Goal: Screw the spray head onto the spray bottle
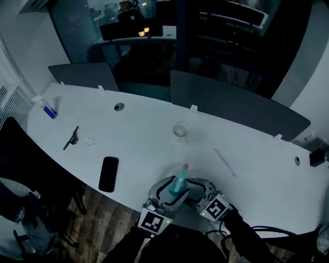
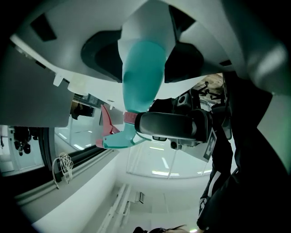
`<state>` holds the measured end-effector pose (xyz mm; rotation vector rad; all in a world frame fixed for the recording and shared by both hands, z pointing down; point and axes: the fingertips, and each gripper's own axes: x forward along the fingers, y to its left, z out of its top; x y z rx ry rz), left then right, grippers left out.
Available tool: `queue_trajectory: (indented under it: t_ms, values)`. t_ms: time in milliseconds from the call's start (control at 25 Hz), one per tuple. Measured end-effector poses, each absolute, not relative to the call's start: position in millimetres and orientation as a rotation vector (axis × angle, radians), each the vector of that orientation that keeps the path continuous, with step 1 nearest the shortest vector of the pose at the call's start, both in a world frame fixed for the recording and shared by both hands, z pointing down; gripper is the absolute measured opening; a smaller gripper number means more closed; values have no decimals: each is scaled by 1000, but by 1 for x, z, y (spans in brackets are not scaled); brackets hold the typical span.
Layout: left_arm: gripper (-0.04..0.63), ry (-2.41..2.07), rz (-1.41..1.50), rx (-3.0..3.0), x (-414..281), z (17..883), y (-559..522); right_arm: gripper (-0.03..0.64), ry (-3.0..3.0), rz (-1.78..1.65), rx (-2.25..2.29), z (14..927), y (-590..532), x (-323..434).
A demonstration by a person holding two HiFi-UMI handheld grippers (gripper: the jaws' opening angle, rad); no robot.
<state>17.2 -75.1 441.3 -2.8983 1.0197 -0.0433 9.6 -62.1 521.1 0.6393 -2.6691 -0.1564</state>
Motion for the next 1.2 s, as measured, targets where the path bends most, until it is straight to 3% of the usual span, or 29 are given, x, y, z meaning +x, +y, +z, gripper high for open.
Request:
queue_trajectory:
  t_ms: [720,760,880,960,1200]
  values:
    - [282,1090,-105,-2843,-17,437,-57,270,-2737,-119,826,479,-55,14]
    - [250,1116,-121,-2827,-21,437,-56,250,-2745,-120,827,477,-54,13]
    - [115,1215,-157,-2783,-36,437,-54,14,-2755,-107,885,471,-50,19]
    - [5,1280,-167,-2760,-45,437,-53,5,-2746,-95,930,467,-49,24]
    - [3,1465,-192,-2715,-60,448,-54,5,-2700,-104,1098,459,-54,29]
